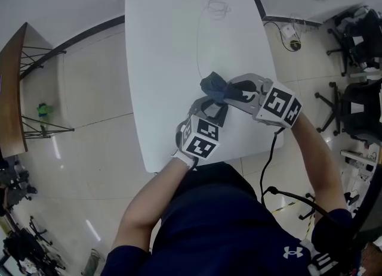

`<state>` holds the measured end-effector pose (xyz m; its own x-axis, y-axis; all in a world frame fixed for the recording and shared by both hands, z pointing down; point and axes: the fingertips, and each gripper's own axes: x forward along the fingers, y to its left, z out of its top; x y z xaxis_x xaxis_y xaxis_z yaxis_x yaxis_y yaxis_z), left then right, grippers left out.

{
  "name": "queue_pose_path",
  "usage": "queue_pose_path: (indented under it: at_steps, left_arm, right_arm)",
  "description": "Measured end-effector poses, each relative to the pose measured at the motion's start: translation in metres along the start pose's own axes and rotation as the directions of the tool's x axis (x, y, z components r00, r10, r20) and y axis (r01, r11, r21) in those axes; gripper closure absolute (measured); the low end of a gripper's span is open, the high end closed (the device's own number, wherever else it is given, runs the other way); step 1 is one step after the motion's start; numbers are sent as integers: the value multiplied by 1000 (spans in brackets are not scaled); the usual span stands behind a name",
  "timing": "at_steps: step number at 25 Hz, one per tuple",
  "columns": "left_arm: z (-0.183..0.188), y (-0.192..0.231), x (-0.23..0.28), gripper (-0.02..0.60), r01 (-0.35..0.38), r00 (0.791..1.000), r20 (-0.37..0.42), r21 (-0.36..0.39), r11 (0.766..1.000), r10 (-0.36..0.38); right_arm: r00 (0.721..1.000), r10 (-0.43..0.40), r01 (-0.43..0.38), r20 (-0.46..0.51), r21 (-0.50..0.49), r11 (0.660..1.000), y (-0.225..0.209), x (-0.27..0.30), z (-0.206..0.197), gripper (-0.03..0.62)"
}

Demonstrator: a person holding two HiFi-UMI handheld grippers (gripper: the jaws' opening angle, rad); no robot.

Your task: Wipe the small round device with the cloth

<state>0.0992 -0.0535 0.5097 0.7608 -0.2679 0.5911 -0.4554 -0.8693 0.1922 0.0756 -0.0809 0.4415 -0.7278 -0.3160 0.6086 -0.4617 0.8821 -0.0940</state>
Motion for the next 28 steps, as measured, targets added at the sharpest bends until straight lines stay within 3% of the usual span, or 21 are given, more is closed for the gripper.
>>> queue_pose_path:
  at_steps: [3,7,11,13,16,18,20,24,28]
  left_arm:
    - [0,1,0,465,-4,1000,3,-6,1000,4]
    - [-1,4,-1,467,-11,1000,2,-3,1000,11]
    - [-1,1,-1,466,-18,1000,3,0,1000,18]
    - [0,1,-1,467,-19,1000,4,-1,1000,19]
    - [1,3,-2,466,-23,1000,5,-3,1000,23]
    - [1,4,-2,468,-26,1000,5,-6,1000,26]
    - [1,4,-1,467,-29,1000,6,-9,1000,29]
    - [0,4,-1,468,-38,999,5,-4,999,38]
    - [1,7,-3,464,-36,999,-5,-7,999,36]
  right_arm:
    - [999,-6,5,-54,-16,1000,-7,15,-17,490]
    - [997,-37,42,-69,73,996,-38,28,-29,491]
    - [997,-10,23,-72,186,982,-58,43,-56,491]
    - [999,2,12,-54,264,964,-66,47,-64,491]
    - [999,35,-26,-14,411,911,-75,55,-74,491]
    - [999,48,-33,-22,458,888,-81,61,-86,491]
    - [996,46,-7,-82,429,903,-84,68,-104,491]
    - [979,-5,58,-202,258,964,-82,79,-131,493]
    - [961,-149,192,-233,171,967,-91,72,-131,491]
